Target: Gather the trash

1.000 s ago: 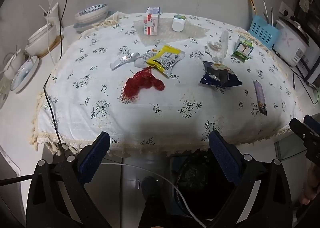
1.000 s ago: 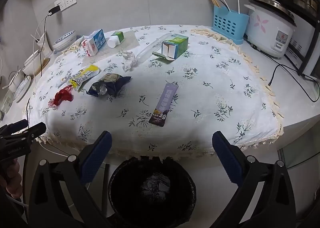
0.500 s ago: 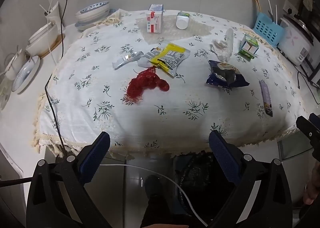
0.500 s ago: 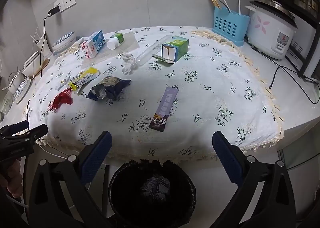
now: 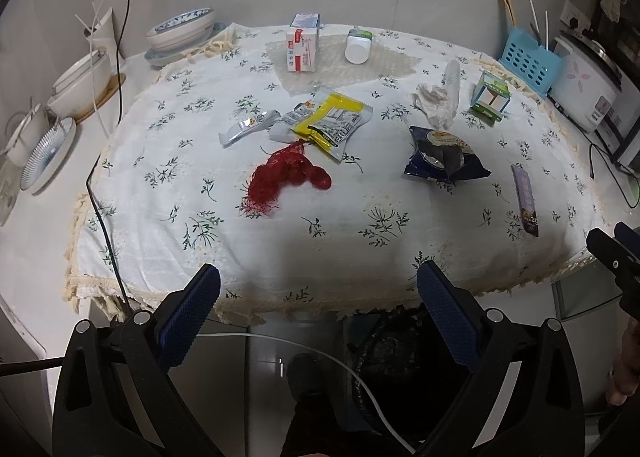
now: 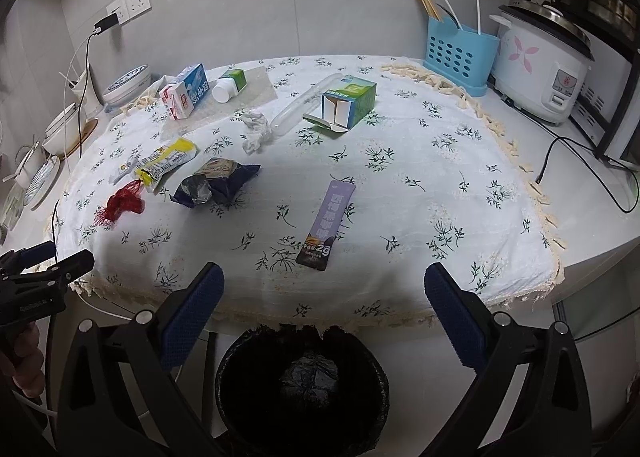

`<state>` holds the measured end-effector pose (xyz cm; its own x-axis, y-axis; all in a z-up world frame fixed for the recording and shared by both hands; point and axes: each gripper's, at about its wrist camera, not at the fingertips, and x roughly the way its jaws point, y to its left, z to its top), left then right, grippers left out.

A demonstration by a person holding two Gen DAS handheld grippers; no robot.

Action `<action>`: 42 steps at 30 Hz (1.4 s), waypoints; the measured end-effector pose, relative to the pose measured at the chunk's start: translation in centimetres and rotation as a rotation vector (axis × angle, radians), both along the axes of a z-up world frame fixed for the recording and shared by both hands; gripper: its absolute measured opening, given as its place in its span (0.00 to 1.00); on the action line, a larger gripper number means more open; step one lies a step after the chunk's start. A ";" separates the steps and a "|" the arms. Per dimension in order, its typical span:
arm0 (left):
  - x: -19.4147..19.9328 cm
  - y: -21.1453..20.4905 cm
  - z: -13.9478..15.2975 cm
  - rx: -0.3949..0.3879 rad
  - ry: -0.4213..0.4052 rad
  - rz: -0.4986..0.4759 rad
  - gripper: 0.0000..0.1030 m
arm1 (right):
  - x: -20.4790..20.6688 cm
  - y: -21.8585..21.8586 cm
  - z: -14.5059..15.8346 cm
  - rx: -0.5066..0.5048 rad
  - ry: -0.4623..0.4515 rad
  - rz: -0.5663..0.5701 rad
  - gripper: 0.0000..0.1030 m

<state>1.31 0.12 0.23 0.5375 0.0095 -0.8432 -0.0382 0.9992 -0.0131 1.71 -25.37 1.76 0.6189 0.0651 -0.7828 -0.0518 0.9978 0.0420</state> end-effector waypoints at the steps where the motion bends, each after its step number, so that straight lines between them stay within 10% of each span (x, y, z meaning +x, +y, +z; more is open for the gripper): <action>1: 0.0 0.0 0.0 0.000 -0.001 -0.001 0.93 | 0.1 0.0 0.0 0.003 -0.001 -0.001 0.94; 42: 0.5 -0.4 1.1 -0.013 -0.049 -0.007 0.94 | 0.2 -1.0 -0.7 0.036 0.013 -0.018 0.94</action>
<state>1.79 -0.29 1.34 0.5778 -0.0052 -0.8161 -0.0301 0.9992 -0.0277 1.89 -26.34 1.05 0.6101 0.0823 -0.7880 -0.0327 0.9964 0.0787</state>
